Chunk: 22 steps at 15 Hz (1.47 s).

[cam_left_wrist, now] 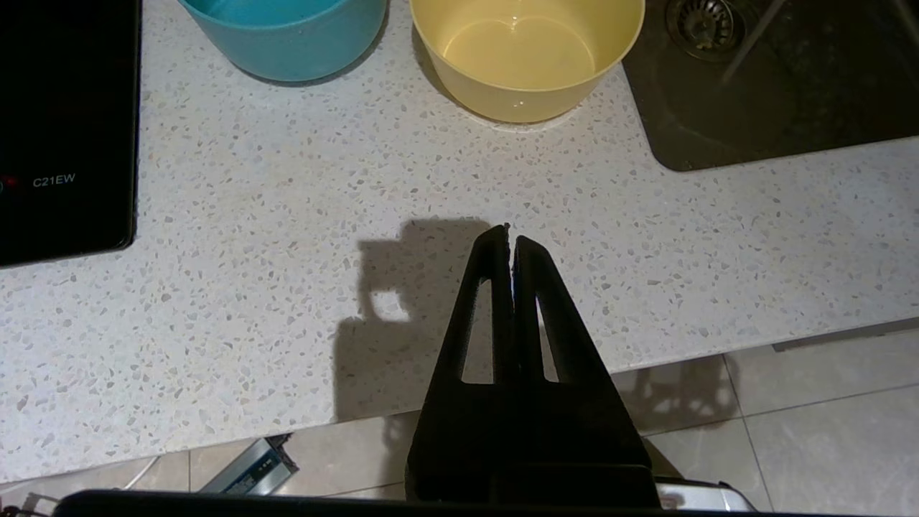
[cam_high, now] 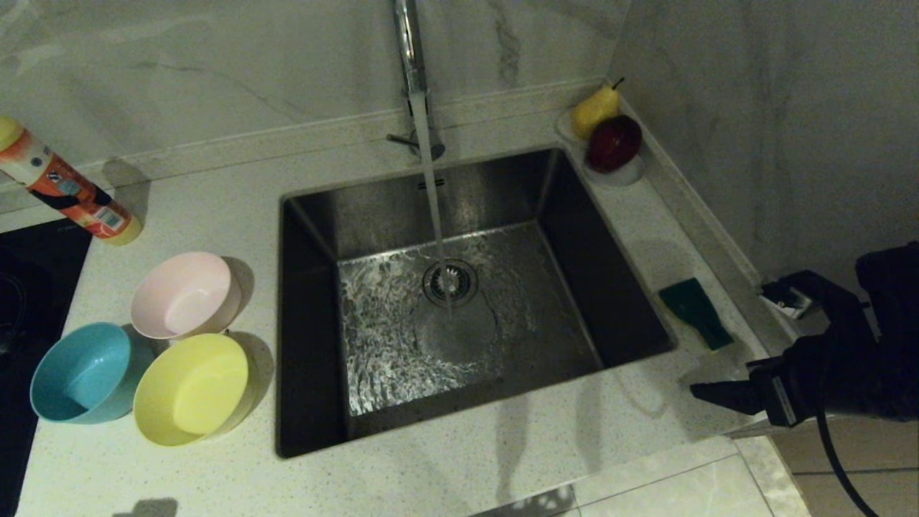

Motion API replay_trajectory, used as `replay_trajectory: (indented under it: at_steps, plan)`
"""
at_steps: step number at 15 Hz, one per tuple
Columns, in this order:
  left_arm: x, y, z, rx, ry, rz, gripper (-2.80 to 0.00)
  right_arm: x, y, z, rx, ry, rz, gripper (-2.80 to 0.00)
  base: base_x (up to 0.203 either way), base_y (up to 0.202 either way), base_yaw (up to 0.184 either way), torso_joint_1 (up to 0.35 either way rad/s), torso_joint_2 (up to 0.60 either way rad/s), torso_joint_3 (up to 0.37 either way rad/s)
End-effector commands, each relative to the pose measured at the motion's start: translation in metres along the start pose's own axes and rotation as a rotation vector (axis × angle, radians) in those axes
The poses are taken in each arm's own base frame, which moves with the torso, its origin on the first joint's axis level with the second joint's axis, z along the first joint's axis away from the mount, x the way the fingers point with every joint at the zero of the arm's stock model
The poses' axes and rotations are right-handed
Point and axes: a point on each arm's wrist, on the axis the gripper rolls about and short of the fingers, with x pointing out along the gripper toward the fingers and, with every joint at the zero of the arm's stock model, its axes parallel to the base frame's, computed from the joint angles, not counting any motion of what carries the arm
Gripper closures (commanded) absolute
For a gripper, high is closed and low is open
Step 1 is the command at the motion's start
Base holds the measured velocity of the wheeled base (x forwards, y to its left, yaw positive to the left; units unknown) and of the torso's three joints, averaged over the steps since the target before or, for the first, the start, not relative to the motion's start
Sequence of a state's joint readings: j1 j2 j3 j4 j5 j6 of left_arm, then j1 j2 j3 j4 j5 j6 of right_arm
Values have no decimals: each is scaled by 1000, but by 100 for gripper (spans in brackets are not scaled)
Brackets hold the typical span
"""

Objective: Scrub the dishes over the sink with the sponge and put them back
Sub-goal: Pick up a bowl and the sponge

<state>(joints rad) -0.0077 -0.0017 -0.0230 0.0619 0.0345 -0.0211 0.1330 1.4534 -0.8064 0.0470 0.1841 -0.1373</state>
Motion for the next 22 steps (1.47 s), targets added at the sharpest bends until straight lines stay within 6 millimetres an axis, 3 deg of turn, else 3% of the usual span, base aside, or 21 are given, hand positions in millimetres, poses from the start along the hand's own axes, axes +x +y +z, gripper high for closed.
replay_trajectory:
  at_steps: [1, 10, 22]
  plan:
    - [0, 0, 0, 0, 1, 1, 0, 1, -1, 5, -4, -10, 3, -280, 0, 0, 0, 0, 0, 0]
    - [0, 0, 0, 0, 1, 1, 0, 28, -12, 19, -108, -67, -23, -280, 0, 0, 0, 0, 0, 0]
    - [0, 0, 0, 0, 1, 1, 0, 23, -13, 24, -185, -88, -43, -280, 0, 0, 0, 0, 0, 0]
